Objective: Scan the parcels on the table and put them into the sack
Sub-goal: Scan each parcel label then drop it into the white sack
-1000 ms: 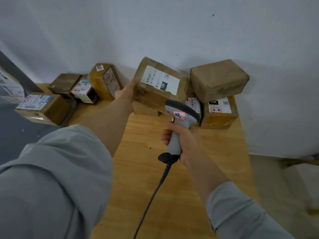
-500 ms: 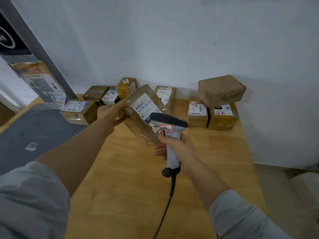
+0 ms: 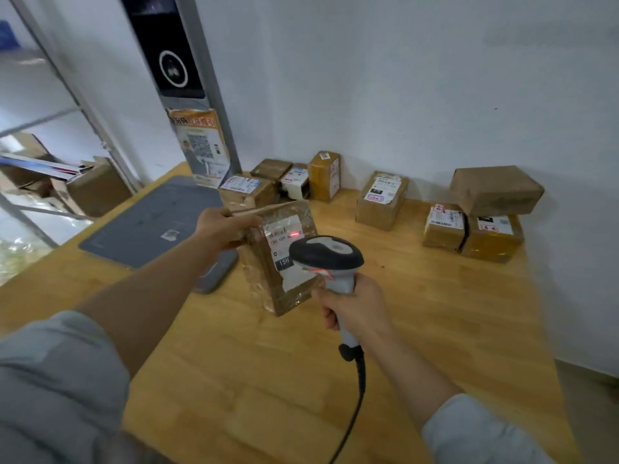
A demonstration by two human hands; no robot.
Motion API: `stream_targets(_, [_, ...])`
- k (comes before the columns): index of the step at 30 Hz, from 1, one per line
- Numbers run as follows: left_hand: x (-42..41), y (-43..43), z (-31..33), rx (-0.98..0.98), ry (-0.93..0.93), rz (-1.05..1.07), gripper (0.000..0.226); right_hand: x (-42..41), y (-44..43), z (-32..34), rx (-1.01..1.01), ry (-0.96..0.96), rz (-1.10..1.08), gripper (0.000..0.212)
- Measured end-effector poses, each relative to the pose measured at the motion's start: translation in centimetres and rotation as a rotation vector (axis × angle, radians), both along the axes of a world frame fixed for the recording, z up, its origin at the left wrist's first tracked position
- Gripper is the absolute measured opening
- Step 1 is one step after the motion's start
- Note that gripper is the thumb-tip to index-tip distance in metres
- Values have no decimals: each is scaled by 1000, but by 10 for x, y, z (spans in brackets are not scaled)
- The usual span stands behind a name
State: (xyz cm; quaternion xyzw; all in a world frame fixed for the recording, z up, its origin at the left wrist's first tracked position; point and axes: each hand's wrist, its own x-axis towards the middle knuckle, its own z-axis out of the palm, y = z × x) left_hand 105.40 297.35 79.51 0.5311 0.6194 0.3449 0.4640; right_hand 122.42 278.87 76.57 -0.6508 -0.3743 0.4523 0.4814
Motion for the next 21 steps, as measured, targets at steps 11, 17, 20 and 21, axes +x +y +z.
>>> stream_targets(11, [-62,-14,3,7,27,104,32,-45,-2,4,18,-106,84,13])
stream_targets(17, [-78,-14,6,0,11,127,34,-55,-2,4,29,-135,104,14])
stream_targets(20, [-83,-16,6,1,9,127,38,-60,-1,7,28,-131,111,14])
stream_targets(21, [-84,-16,6,1,6,130,39,-62,-1,8,27,-128,112,14])
